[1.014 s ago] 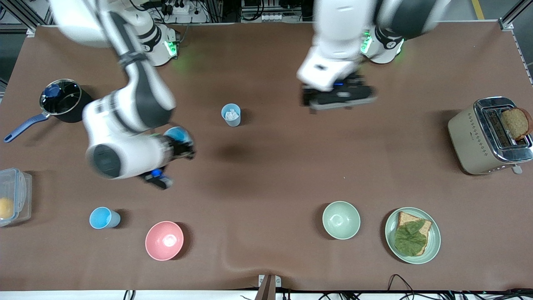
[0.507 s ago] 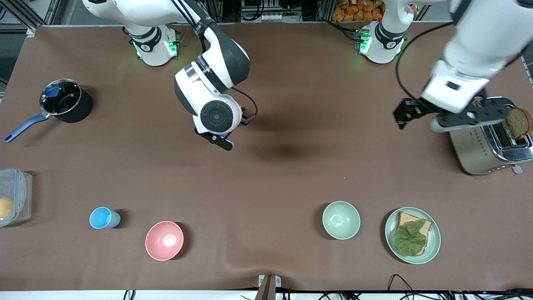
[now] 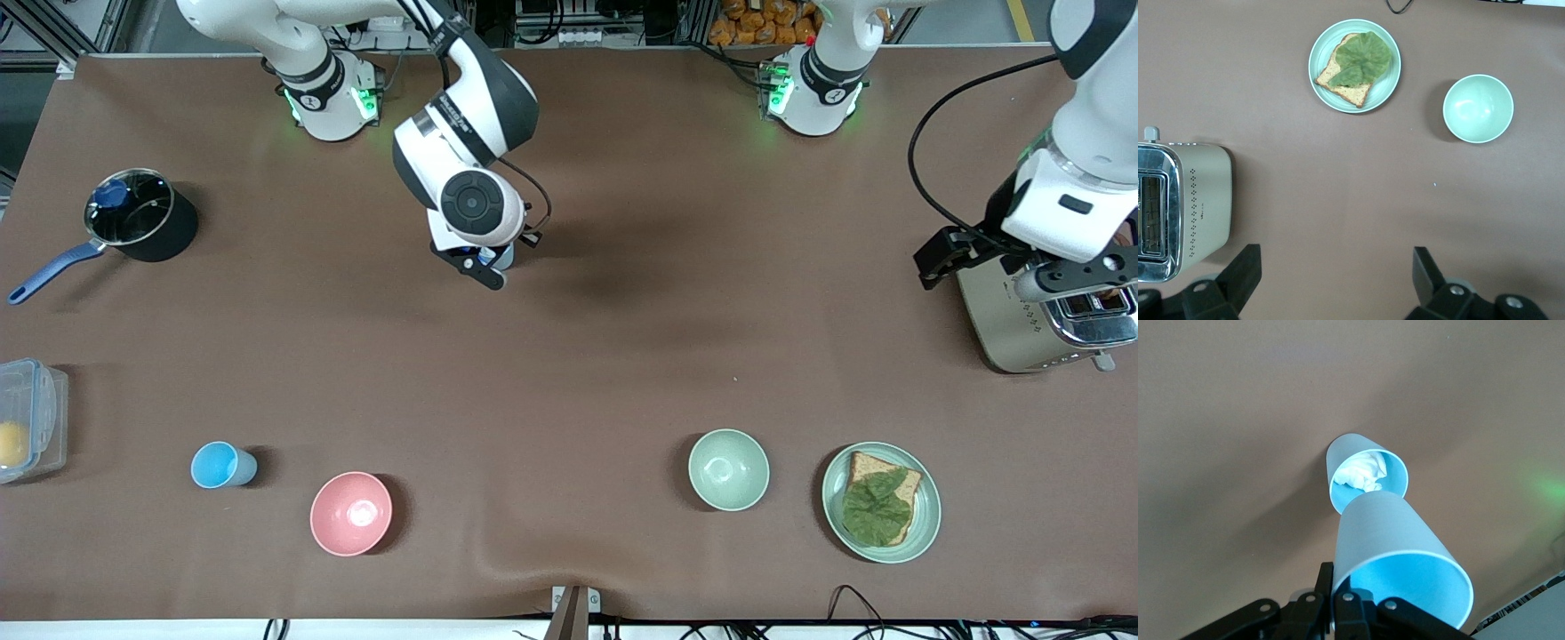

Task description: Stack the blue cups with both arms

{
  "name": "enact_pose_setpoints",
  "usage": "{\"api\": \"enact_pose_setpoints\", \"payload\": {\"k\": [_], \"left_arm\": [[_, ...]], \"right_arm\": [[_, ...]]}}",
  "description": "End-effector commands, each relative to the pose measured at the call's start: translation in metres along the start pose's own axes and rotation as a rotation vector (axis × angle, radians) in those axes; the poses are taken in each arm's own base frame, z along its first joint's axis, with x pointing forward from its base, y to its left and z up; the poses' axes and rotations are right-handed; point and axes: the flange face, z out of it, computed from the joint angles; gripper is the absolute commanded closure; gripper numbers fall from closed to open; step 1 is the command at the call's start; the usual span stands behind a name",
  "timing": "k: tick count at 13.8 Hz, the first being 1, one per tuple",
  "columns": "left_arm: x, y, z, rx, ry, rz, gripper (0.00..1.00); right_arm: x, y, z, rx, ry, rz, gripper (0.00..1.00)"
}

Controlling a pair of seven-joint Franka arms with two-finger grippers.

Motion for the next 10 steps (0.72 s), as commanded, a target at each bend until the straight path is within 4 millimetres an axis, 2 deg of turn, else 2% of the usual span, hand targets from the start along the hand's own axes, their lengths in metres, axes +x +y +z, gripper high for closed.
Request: {"api": "enact_pose_setpoints", "payload": {"k": [1,3,6,9,10], "left_arm": [[-0.003,-0.009,-0.006,-0.017,0.006,0.000,0.00],[0.000,-0.024,-0.007,-0.016,0.006,-0.014,0.00],[-0.002,-0.029,-0.013,-0.020,0.012,-0.025,0.00],[-0.003,-0.024,-0.014,-0.099,-0.011,-0.034,0.00],[-0.003,-0.024,-0.014,-0.103,-0.013,-0.034,0.00]], "right_arm": [[-0.001,0.009,0.013,0.027,0.001,0.028,1.00],[0.000,0.006,0.025,0.048,0.016,0.031,1.00],[0.004,0.004,0.034,0.045,0.020,0.035,1.00],[0.004,0.005,0.035,0.035,0.017,0.036,1.00],[0.008,0.006,0.035,0.031,0.012,0.042,0.41]]}}
